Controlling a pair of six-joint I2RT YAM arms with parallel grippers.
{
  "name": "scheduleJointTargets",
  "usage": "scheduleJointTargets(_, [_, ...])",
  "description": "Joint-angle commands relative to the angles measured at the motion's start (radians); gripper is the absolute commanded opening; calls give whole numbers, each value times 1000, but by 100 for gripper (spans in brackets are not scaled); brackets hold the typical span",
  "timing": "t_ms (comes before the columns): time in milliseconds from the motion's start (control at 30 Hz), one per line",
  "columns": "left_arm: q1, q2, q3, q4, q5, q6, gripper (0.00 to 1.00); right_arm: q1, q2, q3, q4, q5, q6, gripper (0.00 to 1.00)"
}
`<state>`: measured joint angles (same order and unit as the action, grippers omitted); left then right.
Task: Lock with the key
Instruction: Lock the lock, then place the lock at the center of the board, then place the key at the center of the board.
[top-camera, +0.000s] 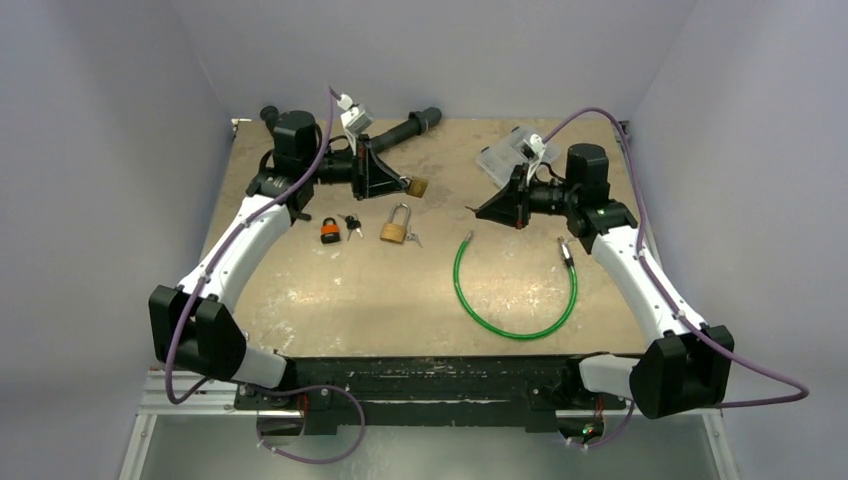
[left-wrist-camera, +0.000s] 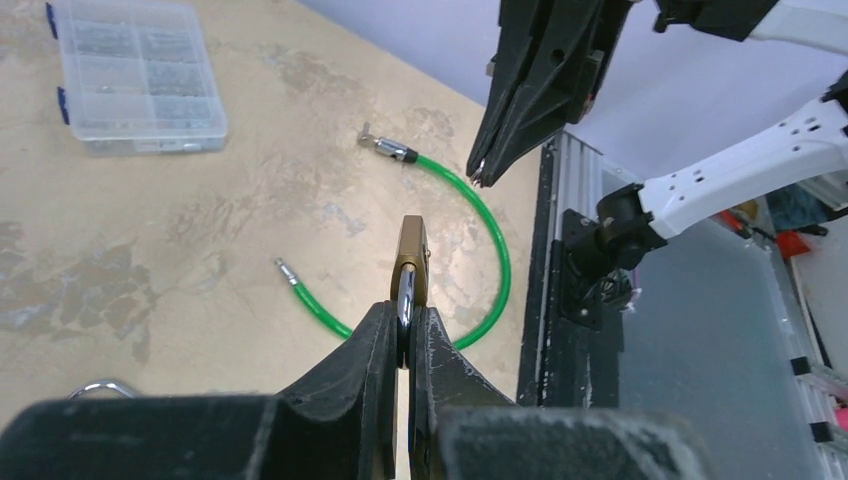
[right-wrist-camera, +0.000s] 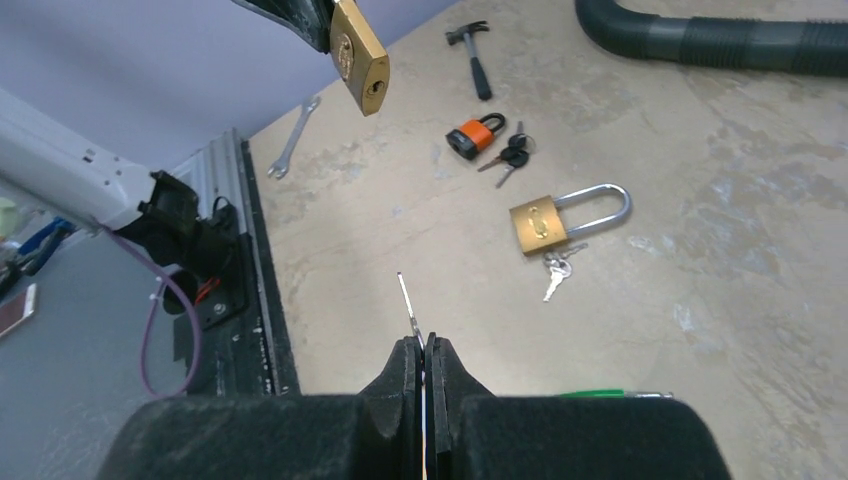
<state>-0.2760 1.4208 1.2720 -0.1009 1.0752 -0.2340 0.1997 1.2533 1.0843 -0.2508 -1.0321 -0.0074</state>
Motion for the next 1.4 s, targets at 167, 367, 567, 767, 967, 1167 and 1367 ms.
scheduleJointTargets(167, [-43,221,263,-490,-140,397,0,-7,44,-31,102,228,34,0])
scheduleJointTargets(367, [-134,427,415,-633,-265,471,0,-7,135,-42,153,337,63,0])
scheduleJointTargets(567, [-187,585,491,-637,-276,483,0,-6,249,-45,227,380,112,0])
scheduleJointTargets(767, [-206,712,563,-637,-272,480,0,-5,367,-38,312,389,159,0])
scheduleJointTargets(967, [-205,800,607,-583,-267,436,0,-6,470,-26,386,384,207,0])
scheduleJointTargets(1167, [-206,864,633,-557,-249,393,0,-1,558,-10,447,379,264,0])
scheduleJointTargets(1367, [-203,912,649,-540,-252,365,0,11,626,22,481,391,279,0])
